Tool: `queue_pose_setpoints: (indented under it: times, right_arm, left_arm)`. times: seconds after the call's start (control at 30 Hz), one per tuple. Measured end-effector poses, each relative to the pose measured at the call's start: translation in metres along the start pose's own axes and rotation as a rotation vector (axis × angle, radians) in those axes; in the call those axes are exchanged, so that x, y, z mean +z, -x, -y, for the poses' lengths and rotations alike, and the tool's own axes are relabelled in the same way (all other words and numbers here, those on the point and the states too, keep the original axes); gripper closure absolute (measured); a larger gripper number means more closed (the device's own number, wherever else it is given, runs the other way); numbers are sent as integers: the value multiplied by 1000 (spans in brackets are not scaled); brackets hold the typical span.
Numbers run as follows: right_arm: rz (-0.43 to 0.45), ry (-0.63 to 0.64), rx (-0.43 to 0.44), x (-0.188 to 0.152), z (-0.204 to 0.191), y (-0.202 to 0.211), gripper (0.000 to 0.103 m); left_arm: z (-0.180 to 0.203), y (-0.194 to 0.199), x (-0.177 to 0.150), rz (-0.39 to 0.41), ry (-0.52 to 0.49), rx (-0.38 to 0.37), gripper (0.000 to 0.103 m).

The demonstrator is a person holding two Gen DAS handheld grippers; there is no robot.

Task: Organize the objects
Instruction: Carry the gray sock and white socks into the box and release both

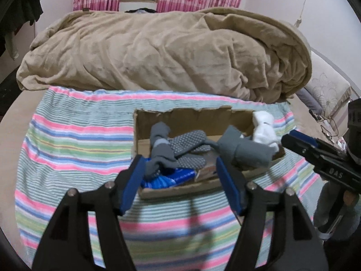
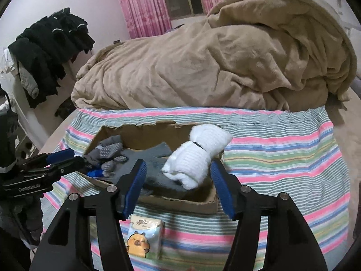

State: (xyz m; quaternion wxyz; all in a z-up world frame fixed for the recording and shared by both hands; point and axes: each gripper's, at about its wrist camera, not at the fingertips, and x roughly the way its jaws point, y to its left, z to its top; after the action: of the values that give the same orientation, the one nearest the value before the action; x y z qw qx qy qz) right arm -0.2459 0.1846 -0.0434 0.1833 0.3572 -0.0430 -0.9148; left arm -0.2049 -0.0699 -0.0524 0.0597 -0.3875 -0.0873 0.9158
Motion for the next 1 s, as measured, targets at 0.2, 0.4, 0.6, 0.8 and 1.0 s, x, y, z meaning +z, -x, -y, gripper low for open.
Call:
queue_pose_setpoints:
  times: [0.2, 0.4, 0.6, 0.8, 1.0]
  right_arm:
    - [5, 27, -43, 2, 1, -8, 43]
    - [-64, 12, -20, 3, 7, -49, 47]
    - [-107, 21, 12, 5, 6, -73, 45]
    - [-69, 1, -12, 1, 5, -44, 37]
    - [-16, -5, -9, -7, -3, 5, 34]
  left_arm:
    - [4, 29, -6, 28, -5, 0, 36]
    - [-2, 38, -12, 30, 6, 24, 36]
    - [-14, 32, -20, 6, 39, 44, 36]
    - [-14, 38, -28, 7, 46, 36, 36]
    - [-10, 60, -37, 26, 48, 29, 36]
